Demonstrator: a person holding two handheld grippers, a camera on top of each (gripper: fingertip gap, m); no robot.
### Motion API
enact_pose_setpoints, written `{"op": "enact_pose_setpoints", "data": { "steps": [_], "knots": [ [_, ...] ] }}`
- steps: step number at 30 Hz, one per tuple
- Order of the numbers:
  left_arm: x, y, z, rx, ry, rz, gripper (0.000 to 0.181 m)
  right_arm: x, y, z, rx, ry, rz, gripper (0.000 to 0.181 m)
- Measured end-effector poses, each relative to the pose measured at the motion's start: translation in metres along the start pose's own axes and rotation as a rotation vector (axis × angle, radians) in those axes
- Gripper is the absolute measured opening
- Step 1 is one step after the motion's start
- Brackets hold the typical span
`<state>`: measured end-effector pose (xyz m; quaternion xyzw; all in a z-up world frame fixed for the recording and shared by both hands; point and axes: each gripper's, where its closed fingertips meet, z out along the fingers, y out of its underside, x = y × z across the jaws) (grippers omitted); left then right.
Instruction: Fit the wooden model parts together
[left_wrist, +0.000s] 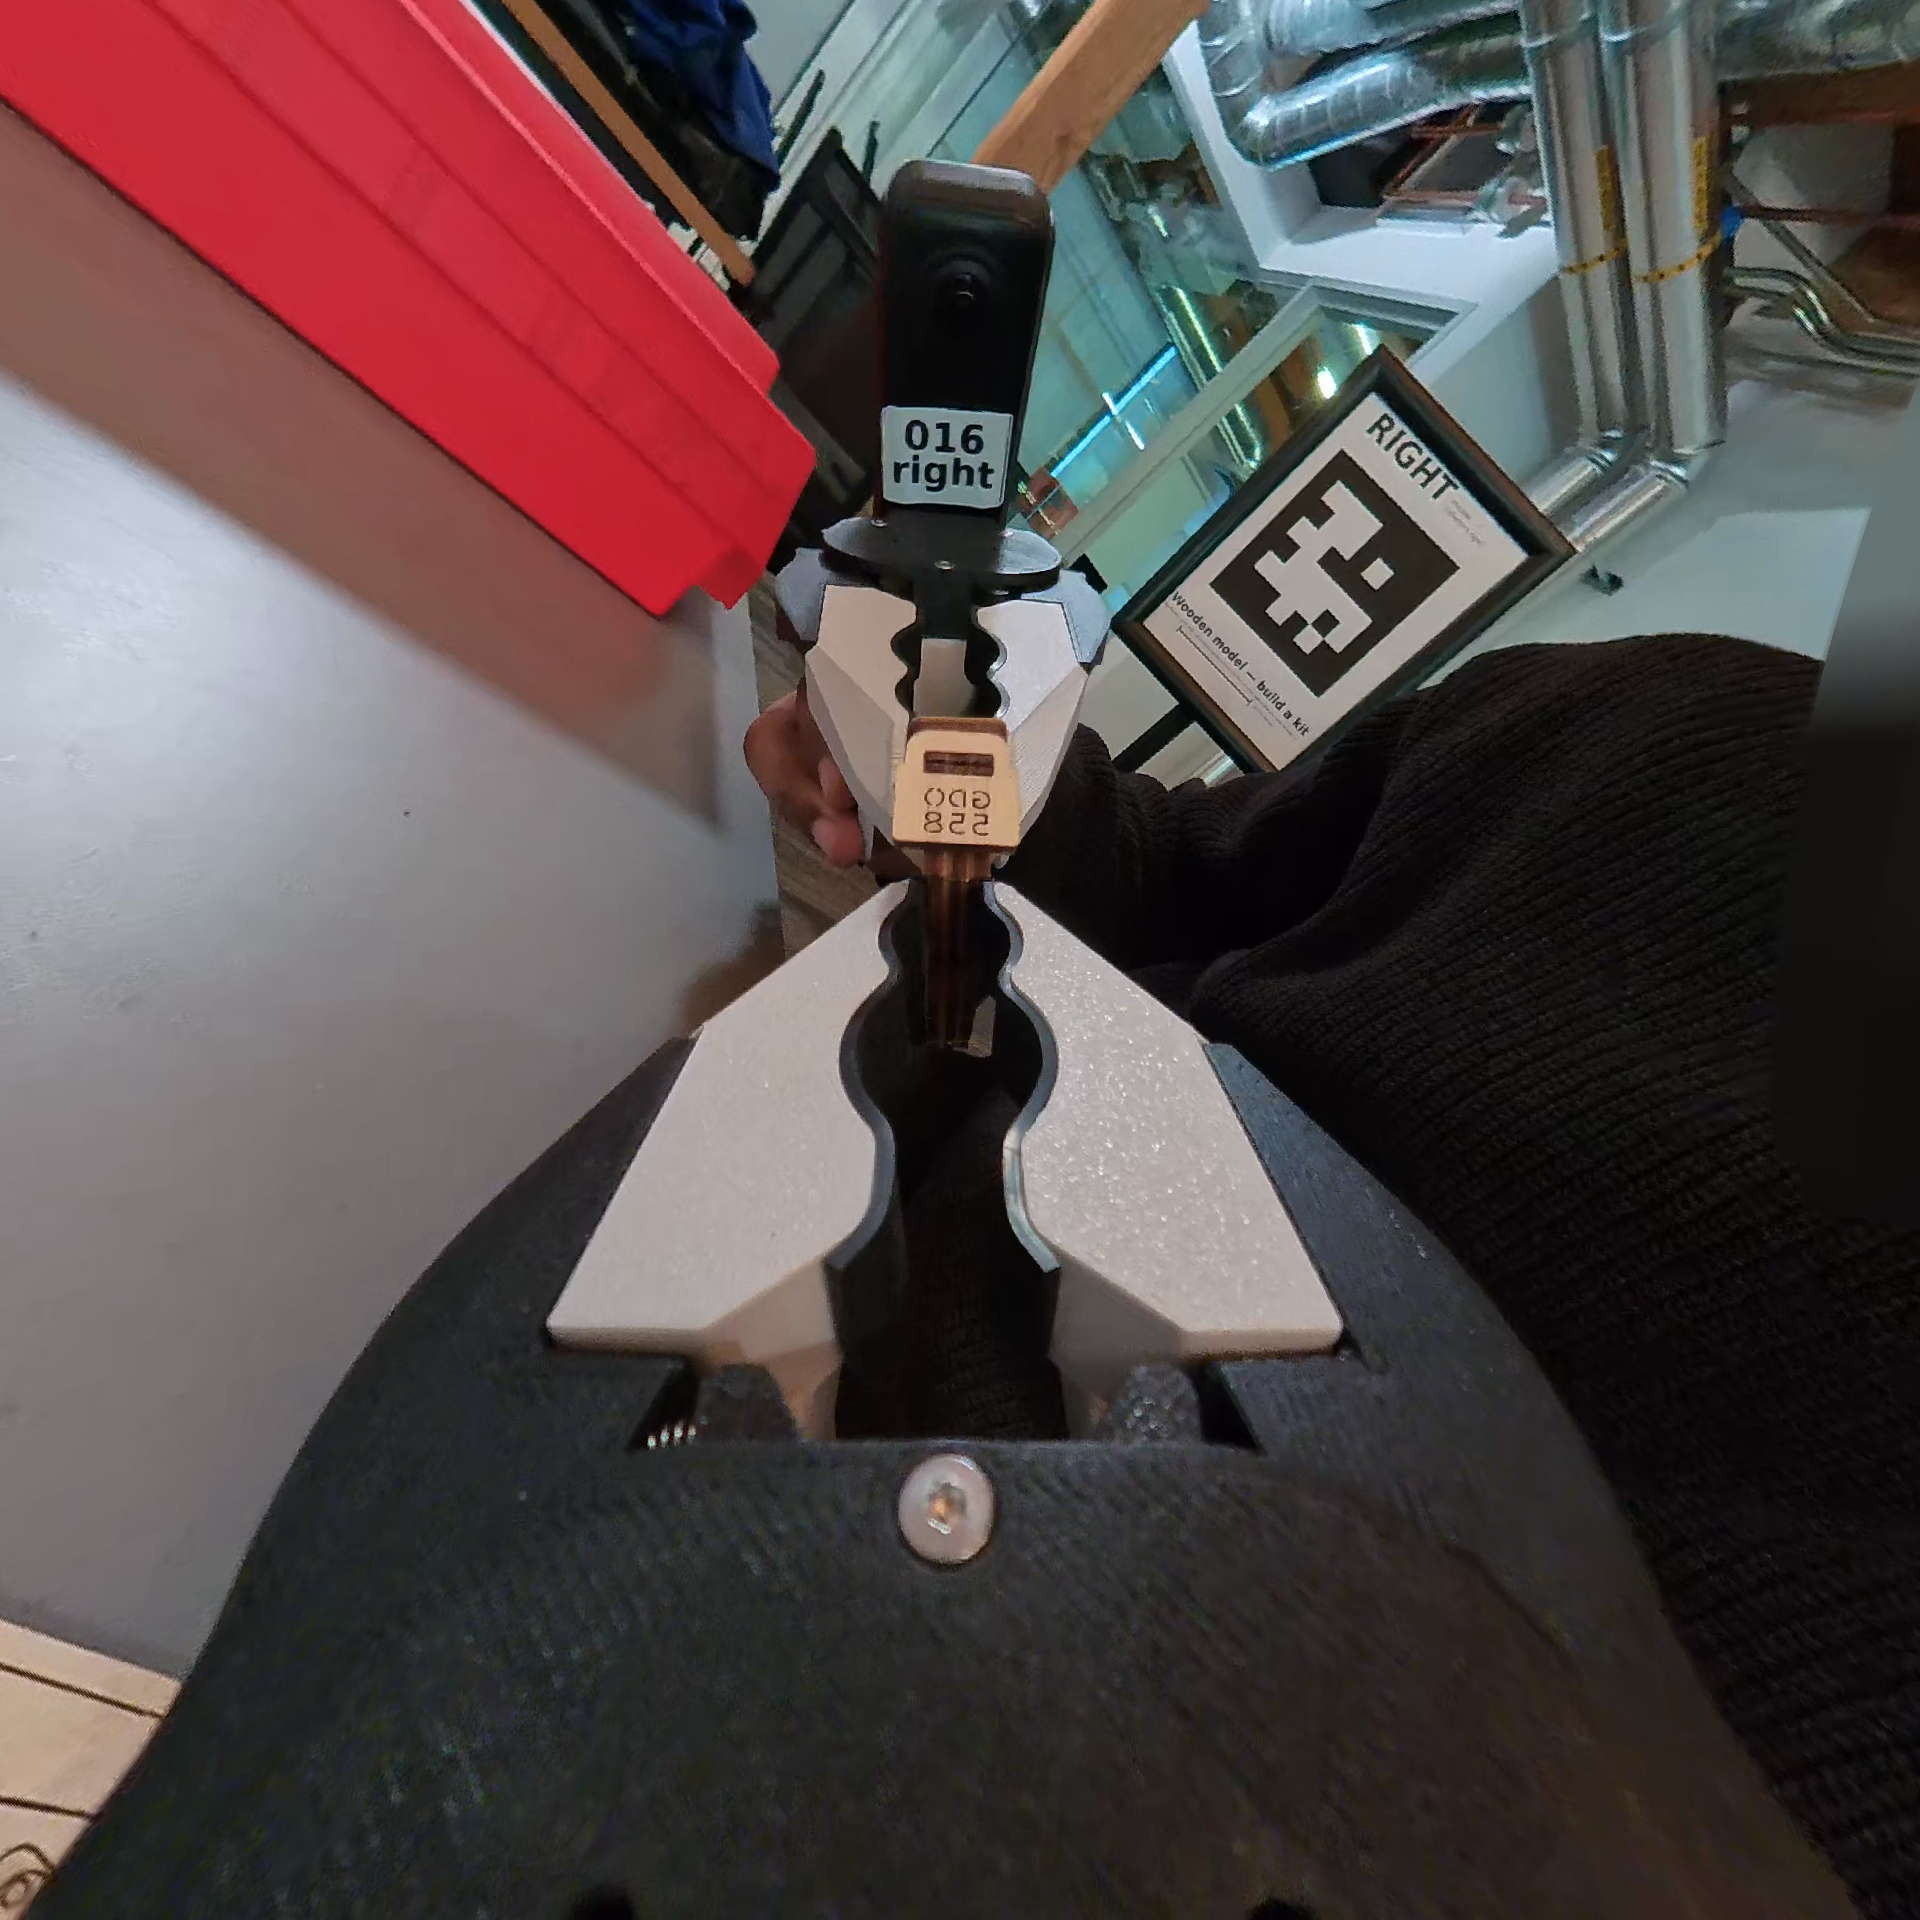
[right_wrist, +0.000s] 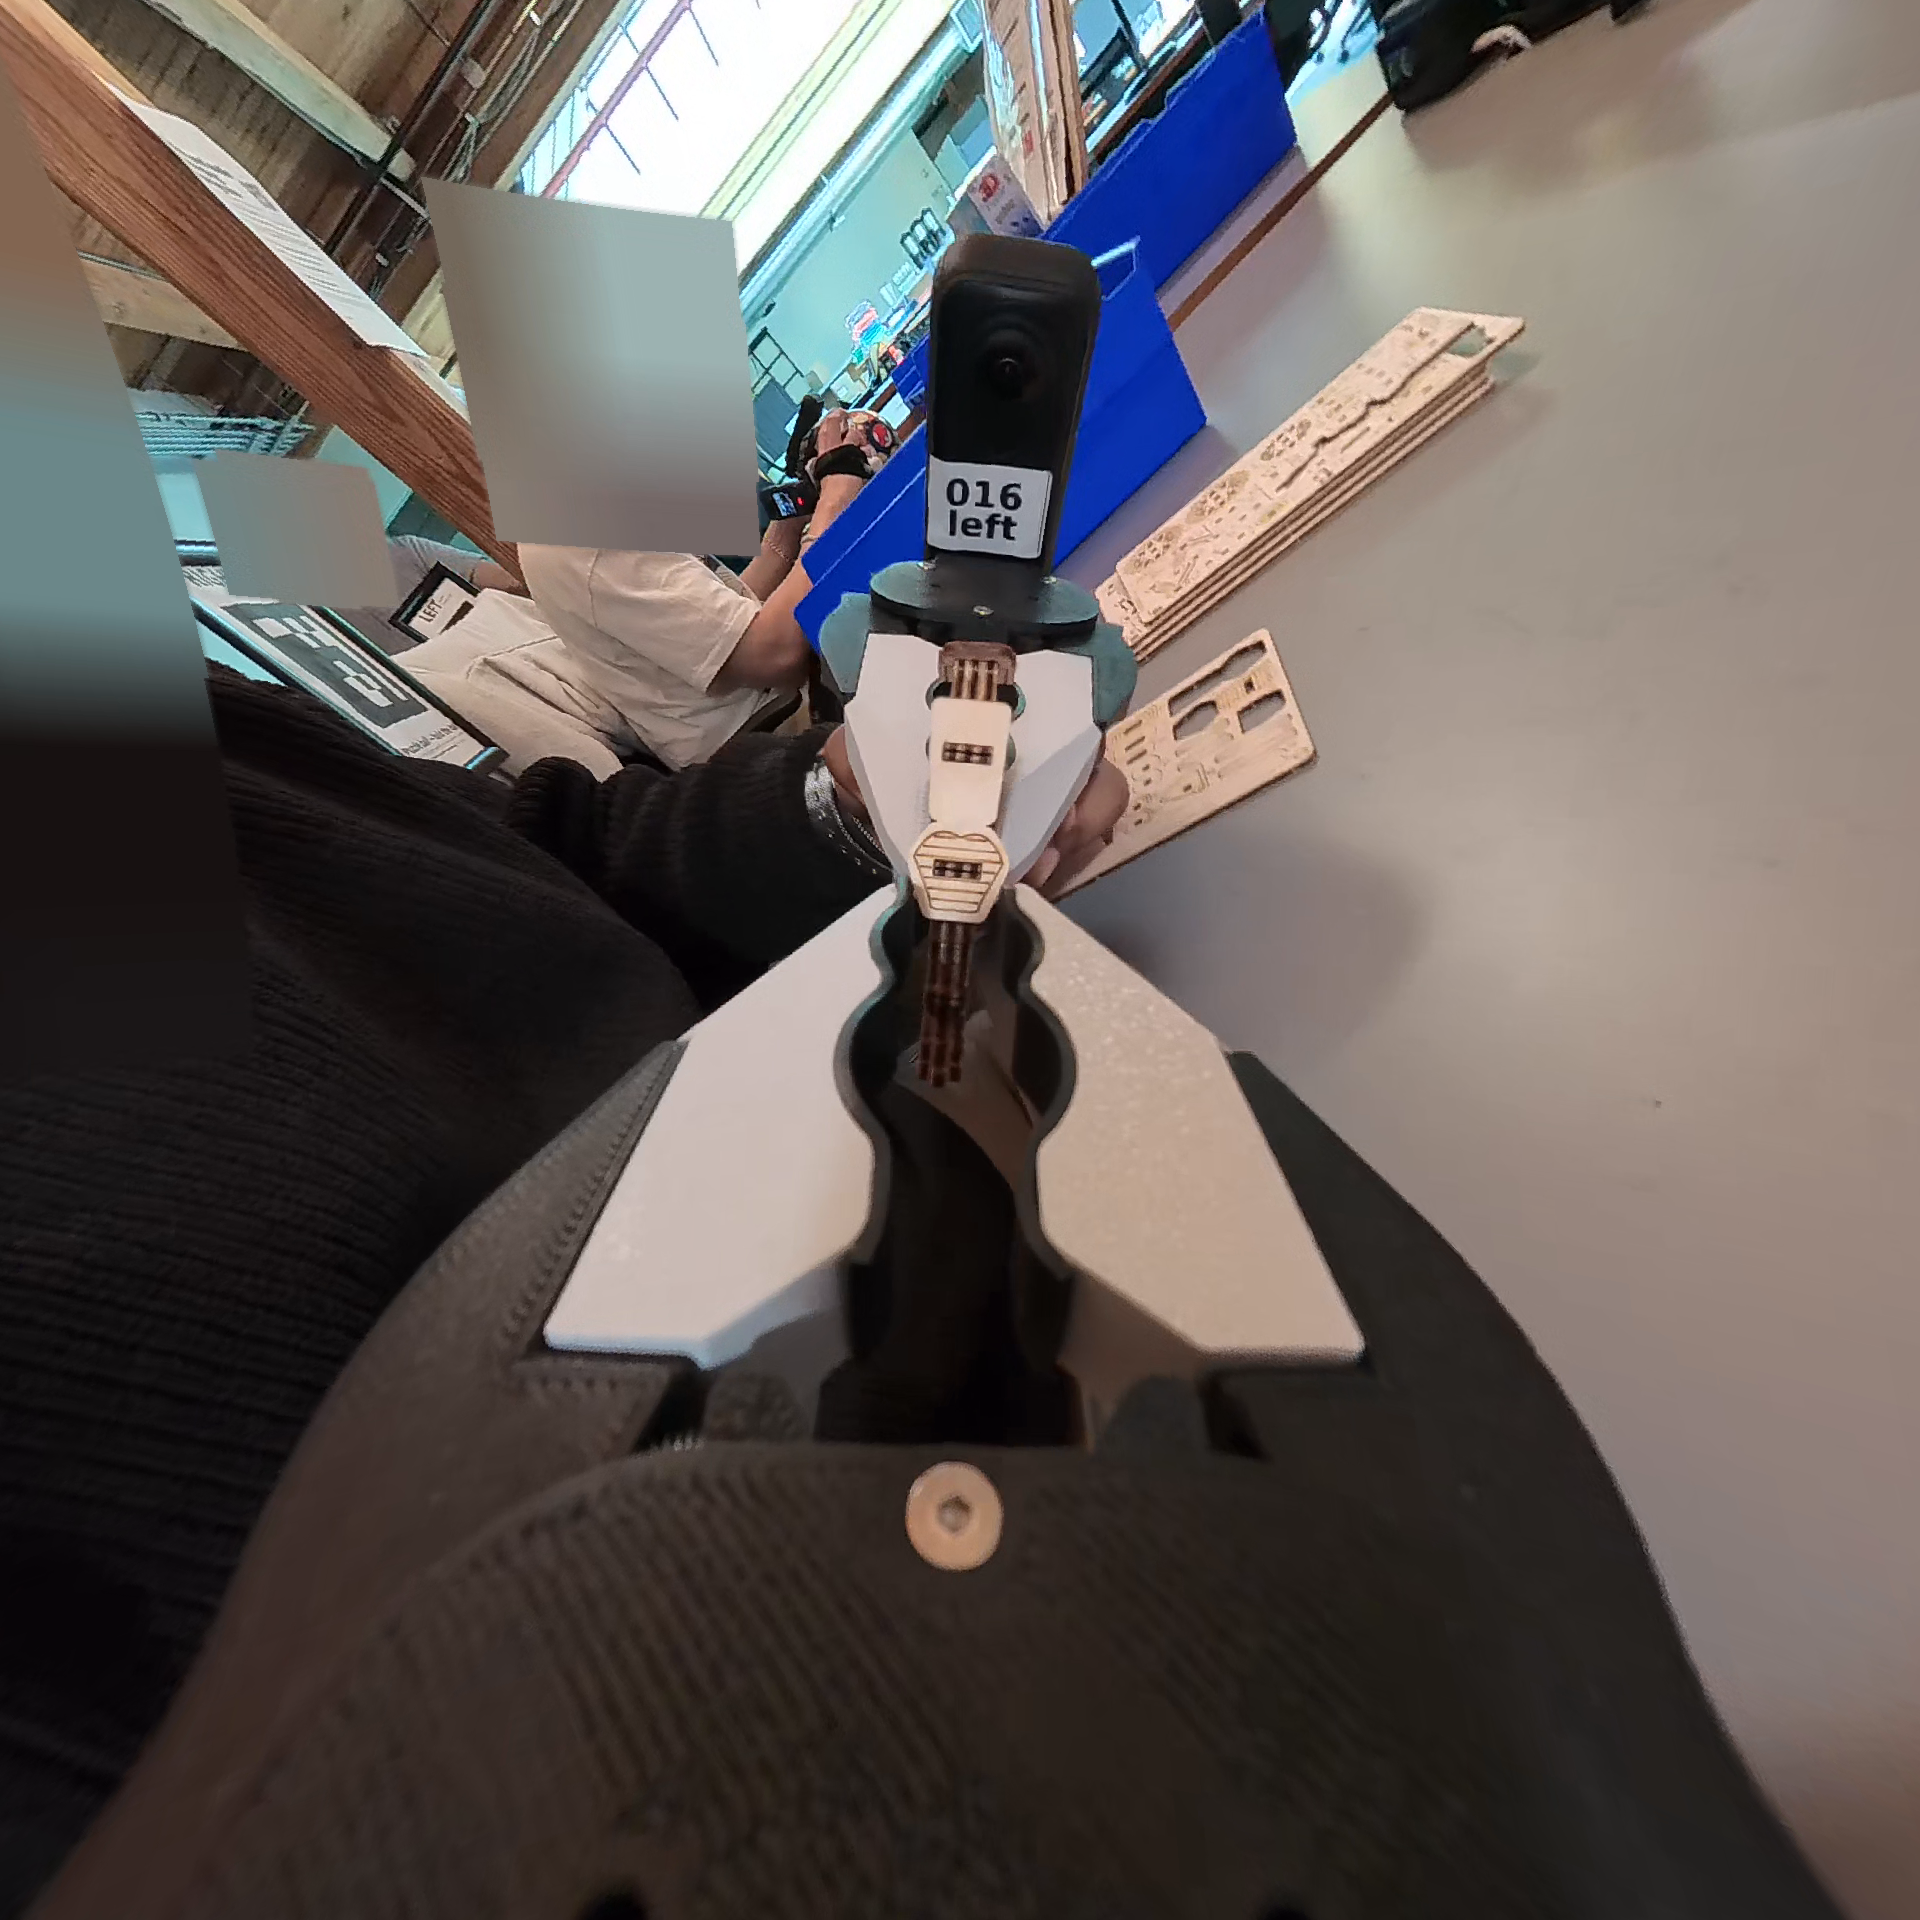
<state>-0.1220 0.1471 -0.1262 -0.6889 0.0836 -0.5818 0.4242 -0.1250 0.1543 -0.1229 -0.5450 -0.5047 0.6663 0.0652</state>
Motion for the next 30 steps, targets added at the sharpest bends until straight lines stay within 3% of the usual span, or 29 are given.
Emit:
{"op": "enact_pose_setpoints", "data": {
  "steps": [5,8,13,24,30],
  "knots": [
    [0.012,-0.001,-0.002,-0.009,0.032,0.093,0.006,-0.012,-0.003,0.002,-0.014,0.026,-0.079,0.017],
    [0.019,-0.002,-0.002,0.001,0.067,0.115,0.006,-0.019,-0.009,-0.001,0.009,0.028,-0.107,0.027],
    [0.025,-0.002,-0.001,0.002,0.098,0.147,0.006,-0.028,-0.021,-0.009,0.077,0.025,-0.14,0.021],
    [0.026,-0.006,0.001,0.036,0.088,0.229,0.006,-0.027,-0.012,0.0,0.032,0.161,-0.277,0.022],
    [0.024,-0.005,0.002,0.036,0.091,0.222,0.006,-0.026,-0.012,0.0,0.038,0.162,-0.269,0.021]
  ]
}}
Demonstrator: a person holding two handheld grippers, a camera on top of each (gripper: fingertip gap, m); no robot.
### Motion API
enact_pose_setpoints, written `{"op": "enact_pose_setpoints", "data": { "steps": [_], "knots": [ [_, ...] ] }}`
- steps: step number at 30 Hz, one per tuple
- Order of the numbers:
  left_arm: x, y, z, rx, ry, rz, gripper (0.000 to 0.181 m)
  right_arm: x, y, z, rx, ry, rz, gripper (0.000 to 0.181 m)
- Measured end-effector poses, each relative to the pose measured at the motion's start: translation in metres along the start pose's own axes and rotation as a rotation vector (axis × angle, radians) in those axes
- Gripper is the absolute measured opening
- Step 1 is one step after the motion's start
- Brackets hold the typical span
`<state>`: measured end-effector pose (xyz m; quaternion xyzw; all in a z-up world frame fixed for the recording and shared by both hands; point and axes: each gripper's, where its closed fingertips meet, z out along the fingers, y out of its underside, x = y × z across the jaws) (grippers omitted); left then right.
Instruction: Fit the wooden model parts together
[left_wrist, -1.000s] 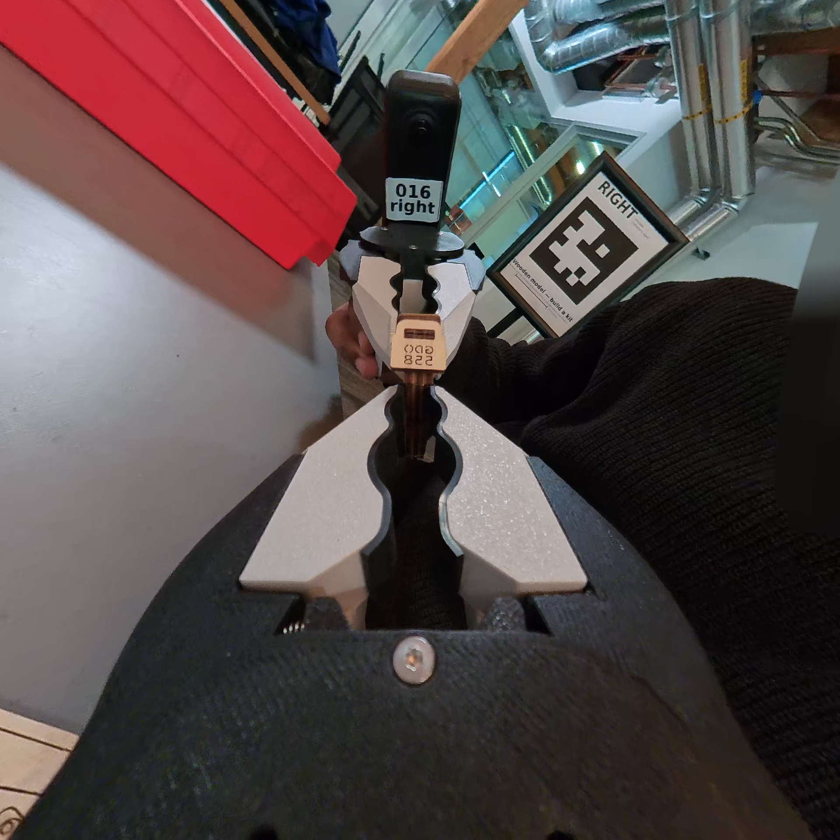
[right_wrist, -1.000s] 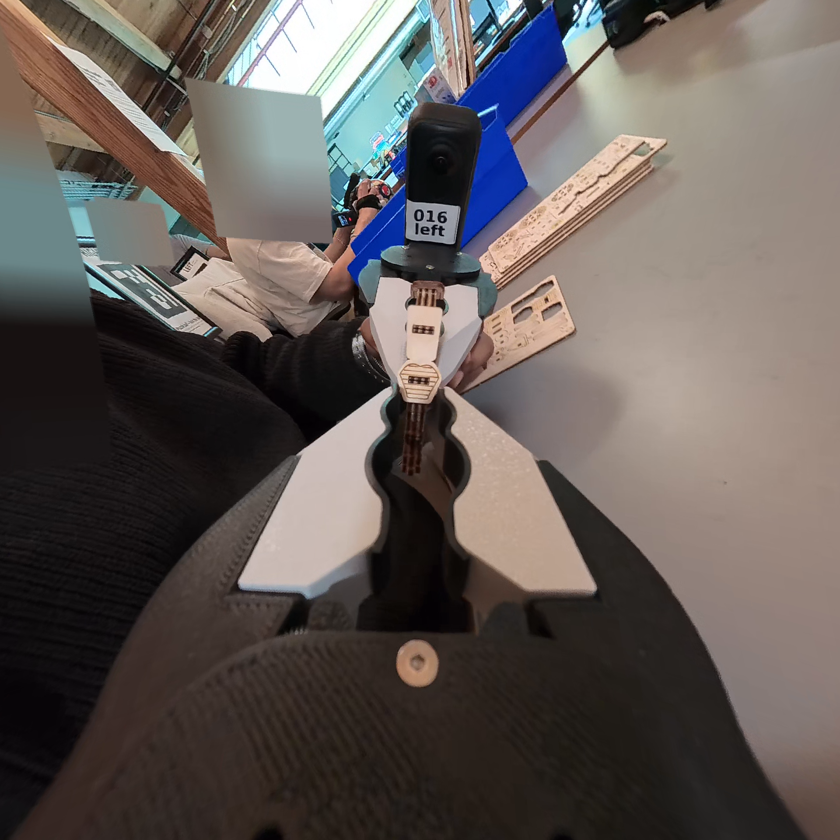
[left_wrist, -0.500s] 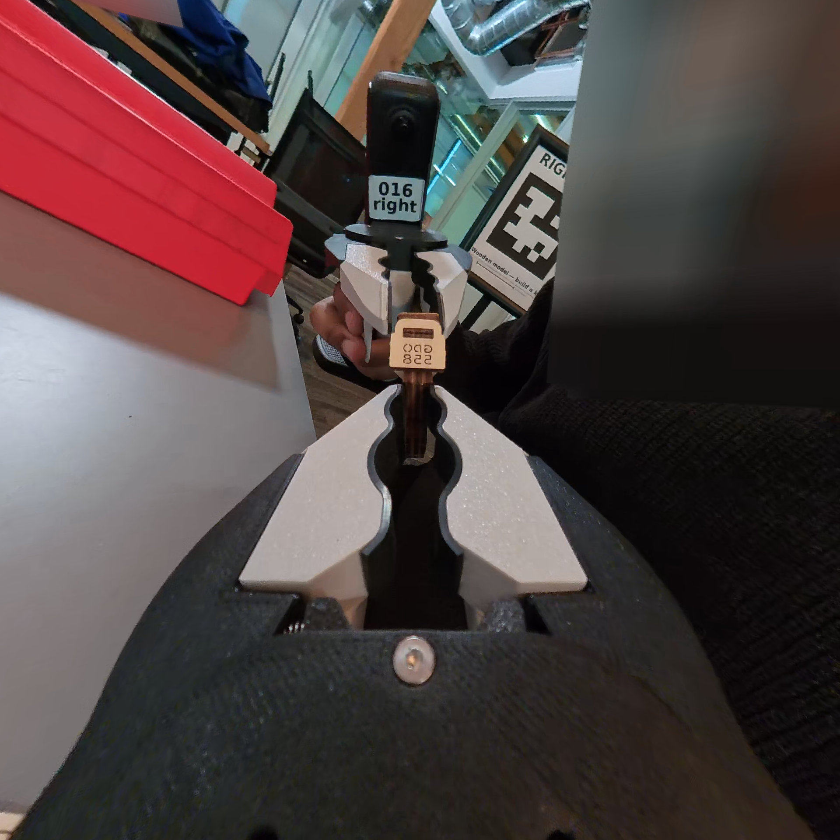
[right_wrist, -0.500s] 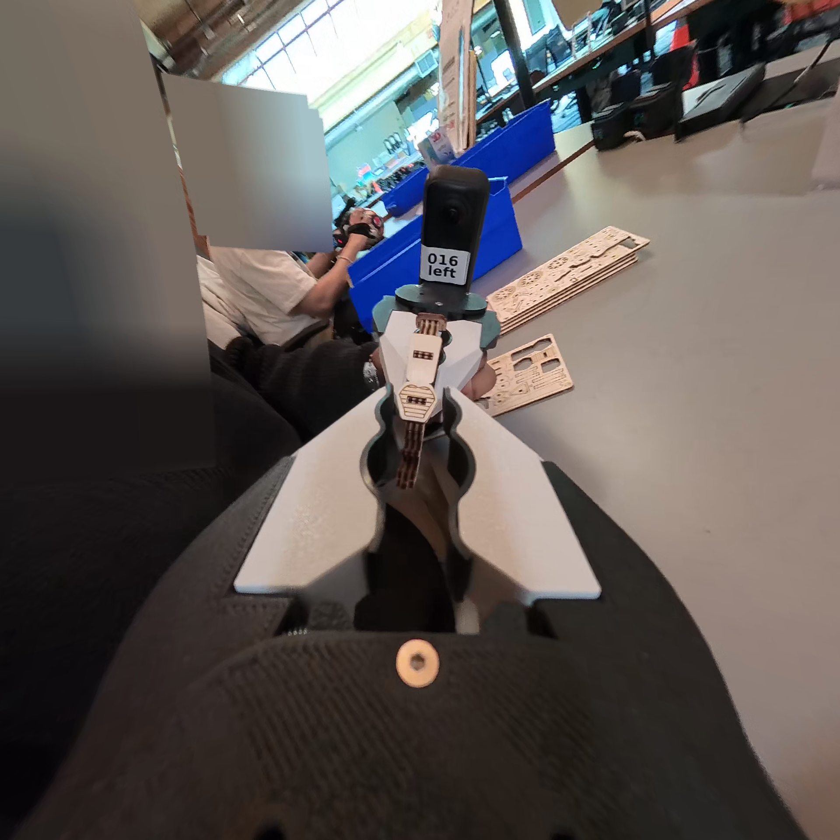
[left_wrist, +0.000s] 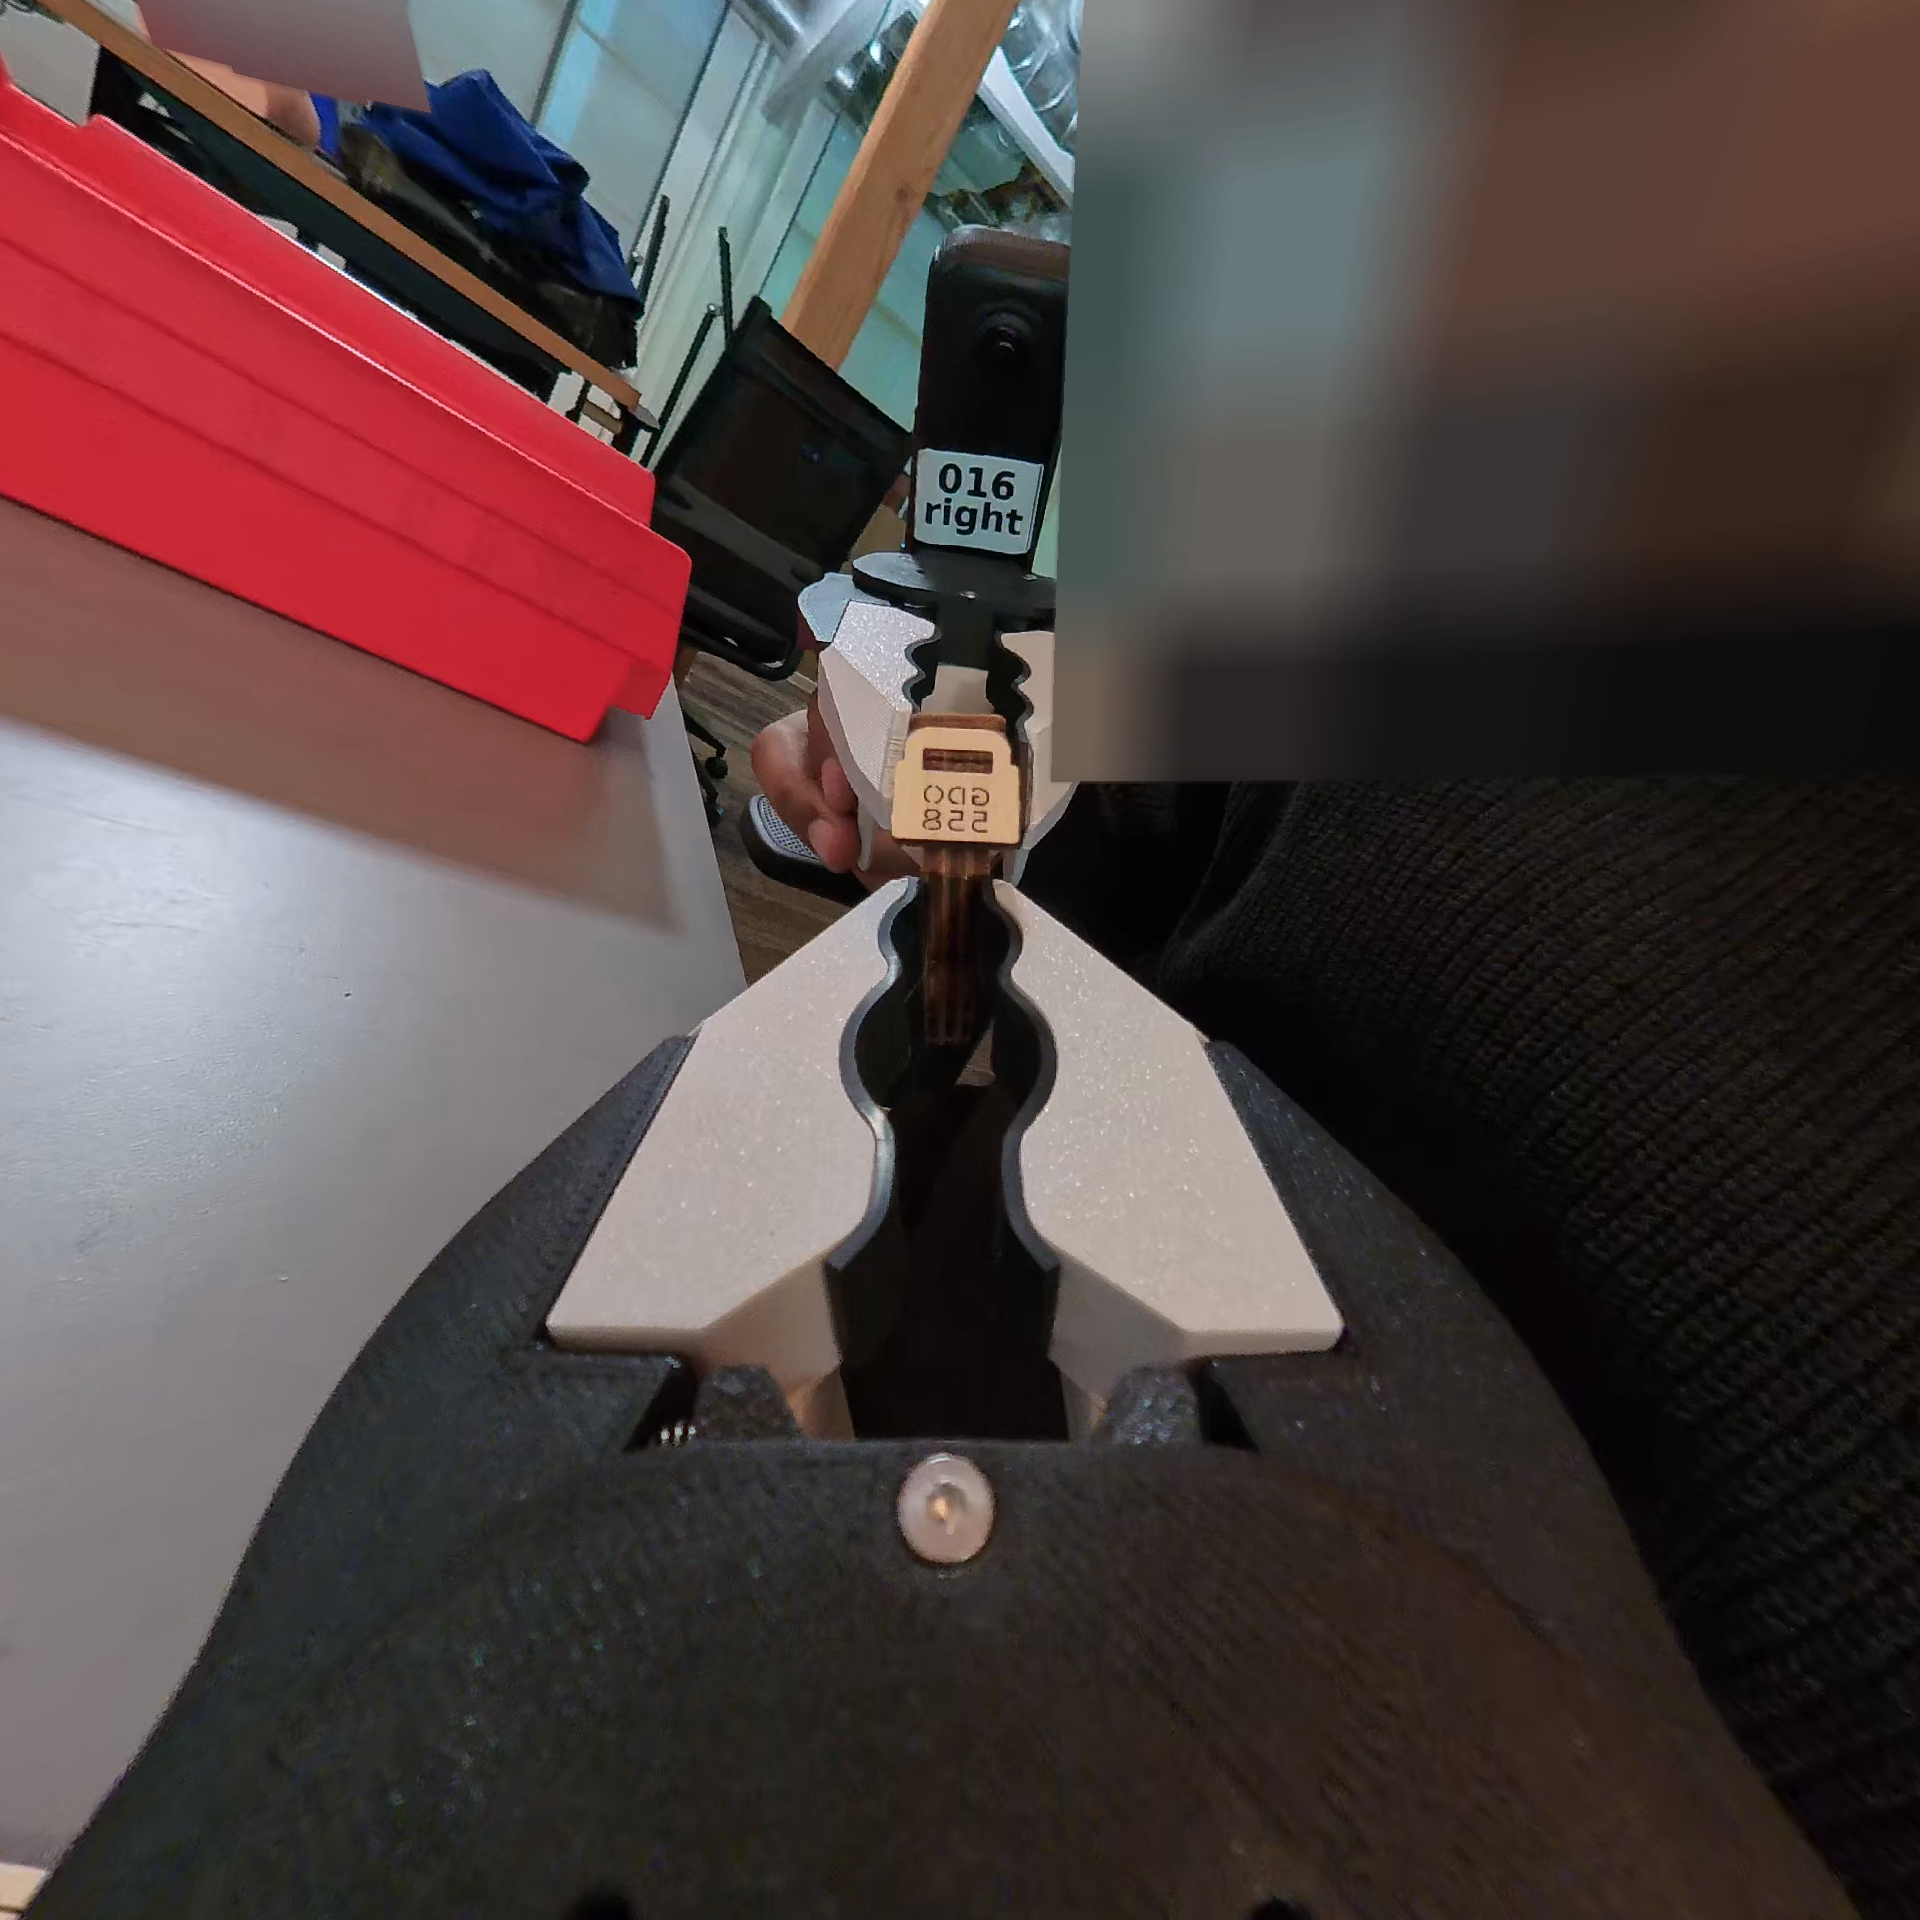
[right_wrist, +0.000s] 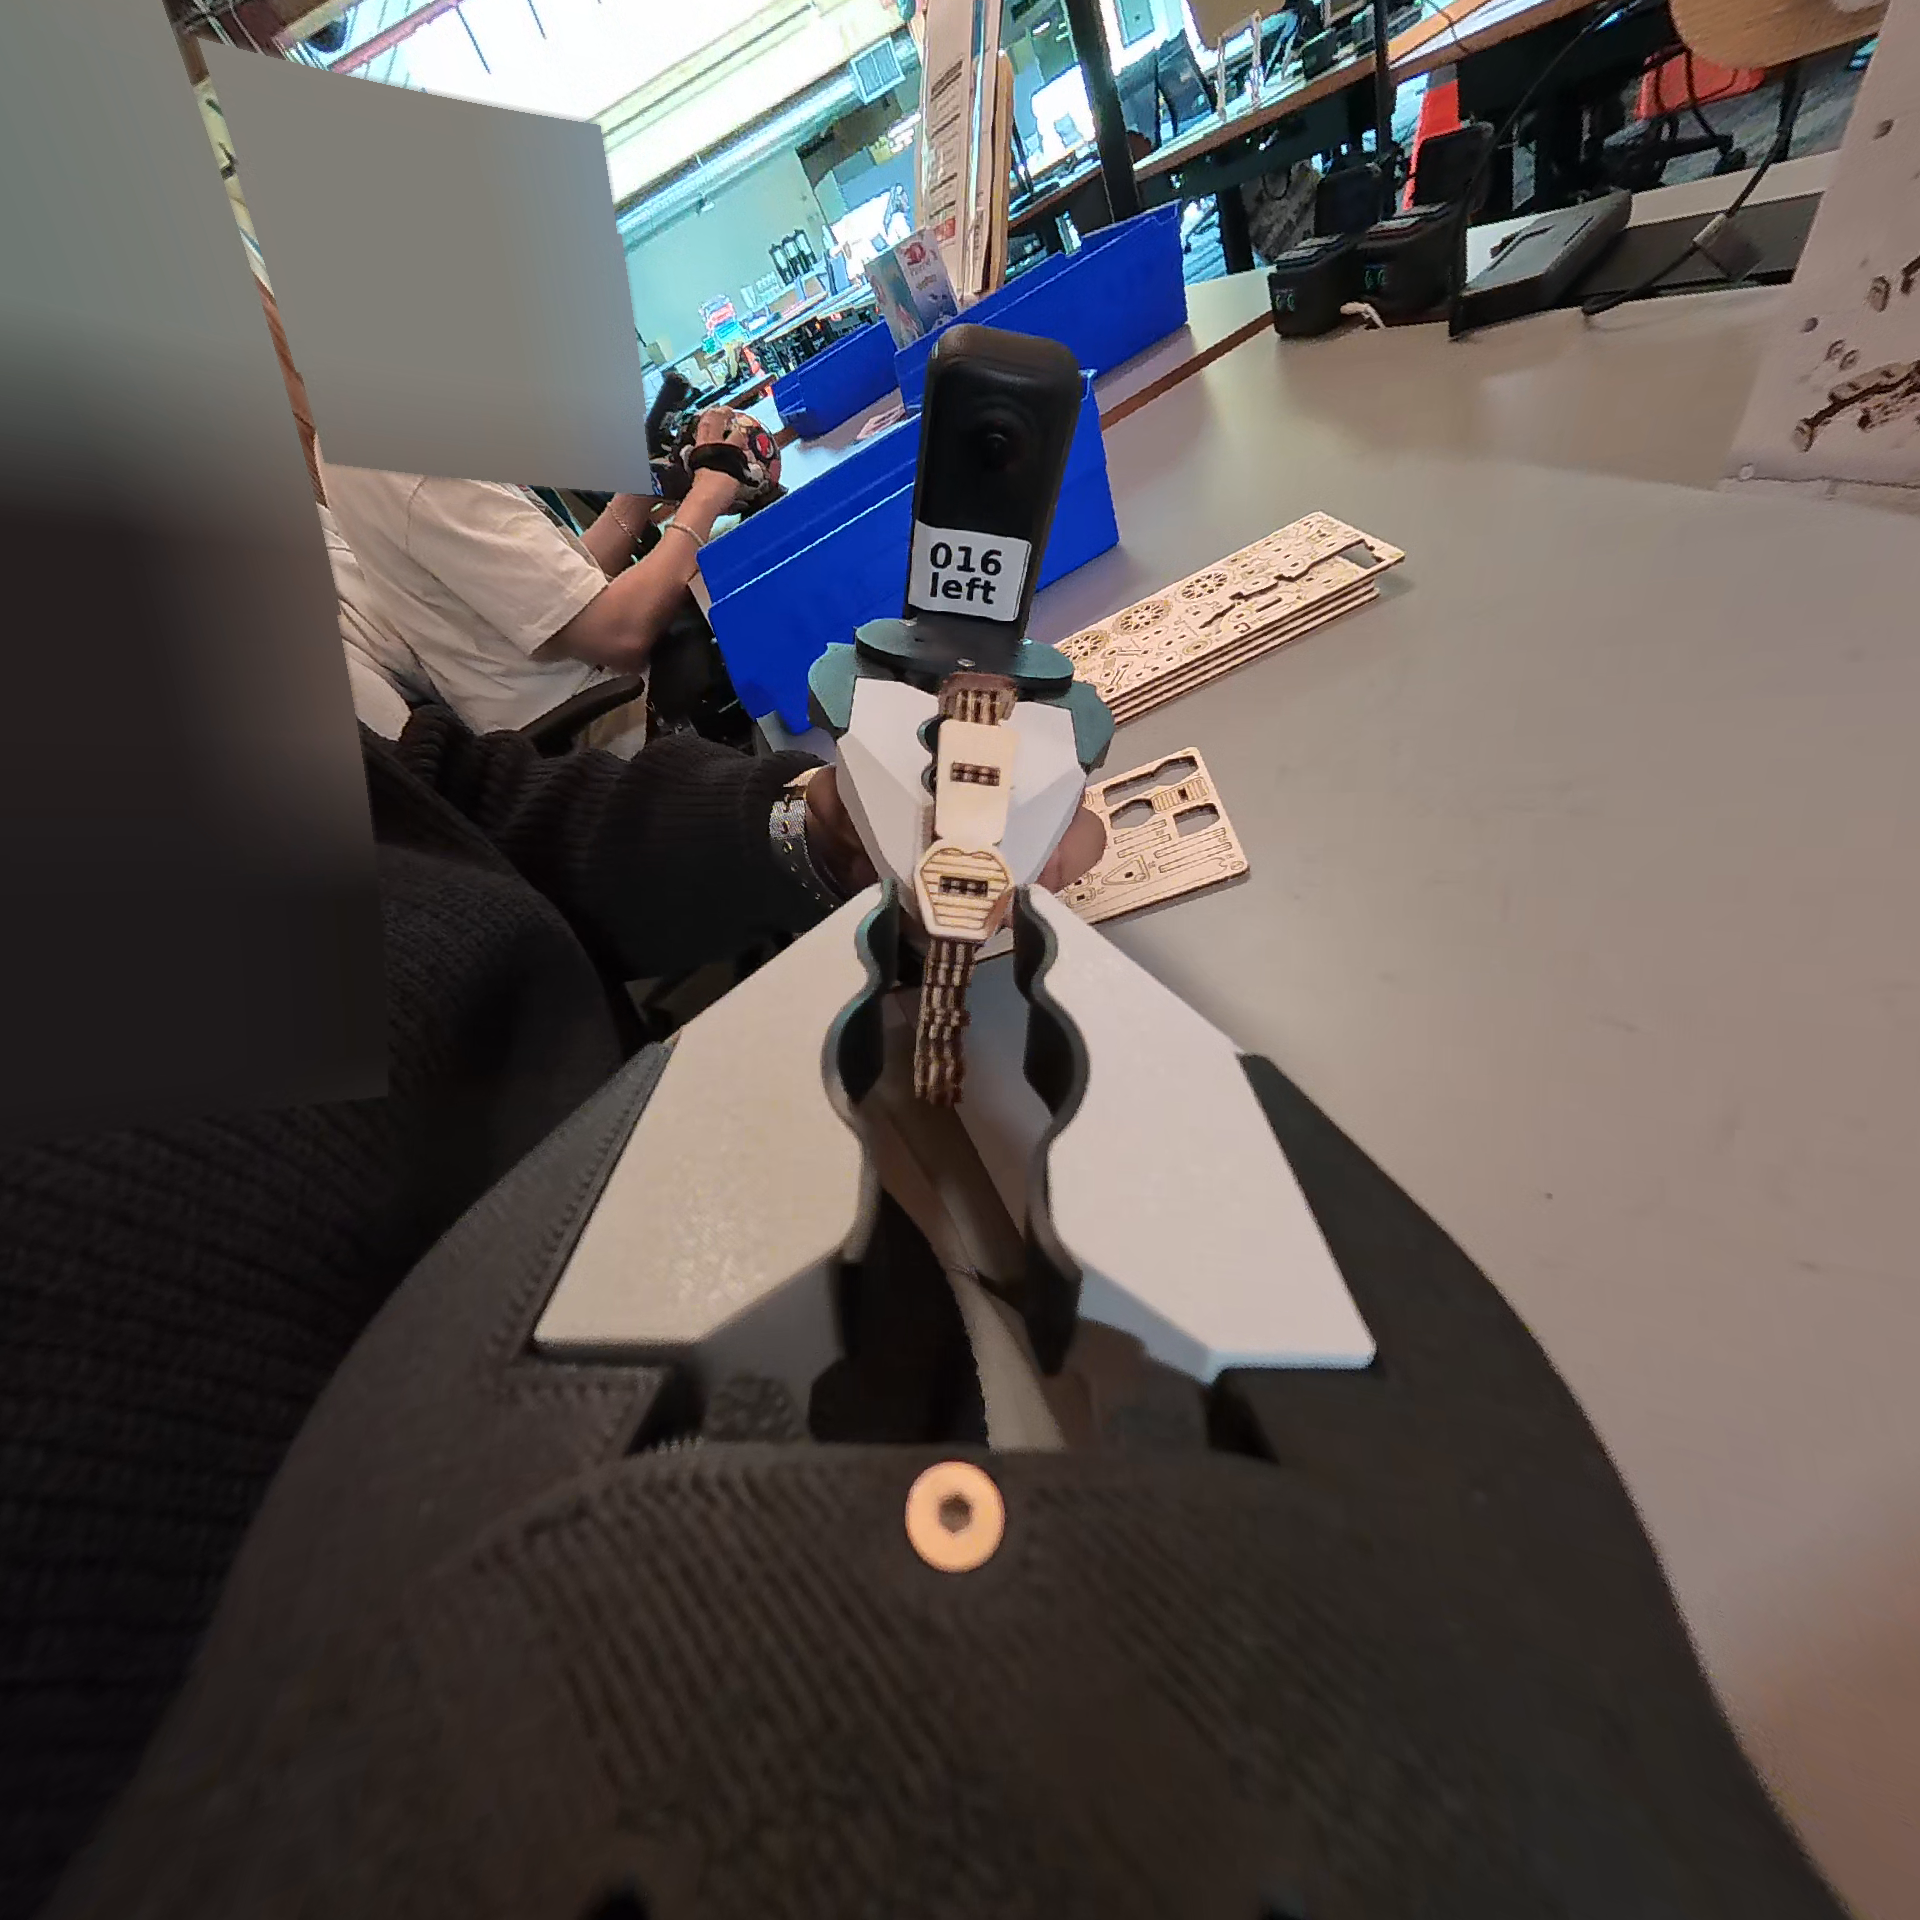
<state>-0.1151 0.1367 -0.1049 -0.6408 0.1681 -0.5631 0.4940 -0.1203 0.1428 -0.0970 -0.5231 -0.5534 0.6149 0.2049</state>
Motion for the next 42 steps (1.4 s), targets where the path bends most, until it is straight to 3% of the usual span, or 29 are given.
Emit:
{"op": "enact_pose_setpoints", "data": {
  "steps": [13,42],
  "knots": [
    [-0.002,0.002,0.0012,-0.001,-0.003,-0.016,0.006,0.0059,0.0006,0.0004,0.007,0.051,-0.077,0.023],
    [-0.0027,0.0038,0.0005,-0.016,-0.013,-0.01,0.006,0.0025,0.0008,-0.0026,0.01,-0.032,0.05,0.015]
  ]
}}
